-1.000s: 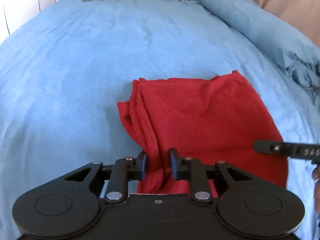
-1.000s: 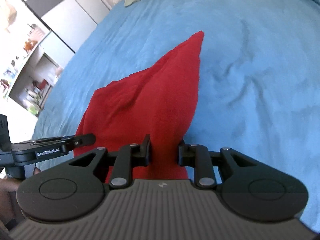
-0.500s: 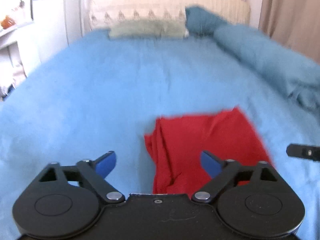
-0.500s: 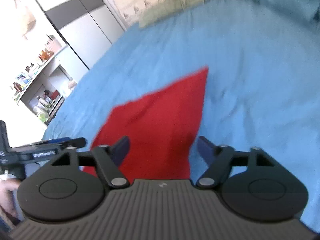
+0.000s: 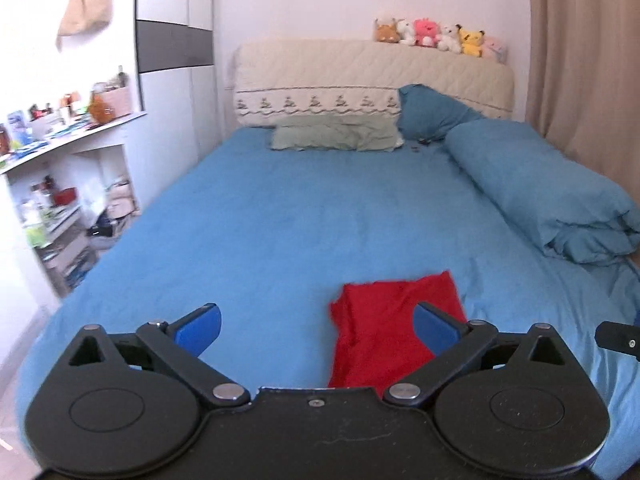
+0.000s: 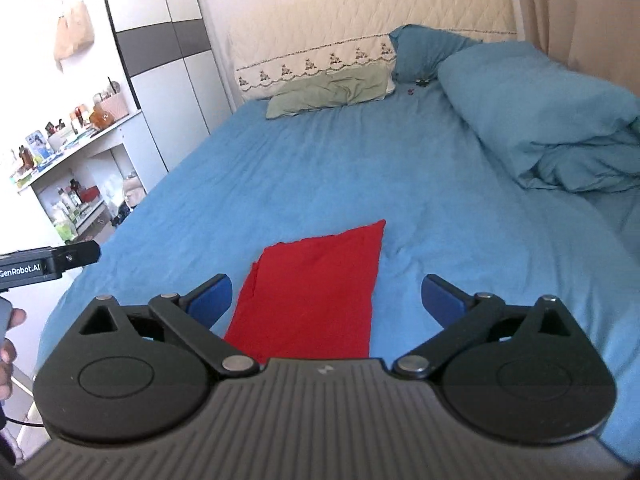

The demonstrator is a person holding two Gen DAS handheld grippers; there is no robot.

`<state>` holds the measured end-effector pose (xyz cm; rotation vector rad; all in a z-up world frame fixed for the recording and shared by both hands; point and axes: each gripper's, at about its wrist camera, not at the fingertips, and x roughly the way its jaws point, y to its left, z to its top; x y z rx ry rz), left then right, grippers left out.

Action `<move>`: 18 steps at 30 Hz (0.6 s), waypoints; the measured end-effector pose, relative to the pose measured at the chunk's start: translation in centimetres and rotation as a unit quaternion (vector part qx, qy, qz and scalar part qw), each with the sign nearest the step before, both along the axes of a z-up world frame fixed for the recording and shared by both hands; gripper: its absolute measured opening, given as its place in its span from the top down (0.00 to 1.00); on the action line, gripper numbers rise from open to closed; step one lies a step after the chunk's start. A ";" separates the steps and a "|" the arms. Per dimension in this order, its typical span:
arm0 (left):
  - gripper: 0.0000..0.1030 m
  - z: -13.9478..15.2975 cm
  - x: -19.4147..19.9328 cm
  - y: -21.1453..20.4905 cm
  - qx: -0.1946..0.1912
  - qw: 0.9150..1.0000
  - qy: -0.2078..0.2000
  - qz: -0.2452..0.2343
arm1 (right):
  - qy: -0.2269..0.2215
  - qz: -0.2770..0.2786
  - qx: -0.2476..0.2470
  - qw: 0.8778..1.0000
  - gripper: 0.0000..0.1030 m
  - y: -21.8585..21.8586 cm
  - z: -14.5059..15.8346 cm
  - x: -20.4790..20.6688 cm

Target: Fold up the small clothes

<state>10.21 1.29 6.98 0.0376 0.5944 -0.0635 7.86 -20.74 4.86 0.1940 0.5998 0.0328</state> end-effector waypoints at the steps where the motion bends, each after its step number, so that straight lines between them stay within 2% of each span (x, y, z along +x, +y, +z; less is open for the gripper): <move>1: 0.00 0.1 -1.0 0.0 0.002 1.000 0.001 0.000 | 0.009 -0.003 -0.013 1.000 0.00 0.6 0.5 -1.0; 5: 0.00 -0.1 -4.7 -1.0 0.026 1.000 -0.007 0.004 | 0.031 -0.017 -0.037 0.999 0.00 2.1 1.4 -4.6; 9: 0.00 -1.1 -6.9 -1.3 0.012 1.000 -0.001 0.004 | 0.047 -0.031 -0.057 0.997 0.00 3.3 0.6 -6.8; 12: 0.00 -2.1 -7.6 -1.6 0.020 1.000 0.010 0.002 | 0.057 -0.031 -0.065 0.996 0.00 4.0 -0.2 -8.1; 16: 0.00 -3.9 -8.1 -2.3 0.050 0.998 0.020 -0.016 | 0.073 -0.037 -0.062 0.995 0.00 4.6 -1.3 -9.3; 18: 0.00 -4.6 -8.1 -2.3 0.049 0.998 0.025 -0.016 | 0.078 -0.043 -0.072 0.993 0.00 4.9 -1.8 -9.7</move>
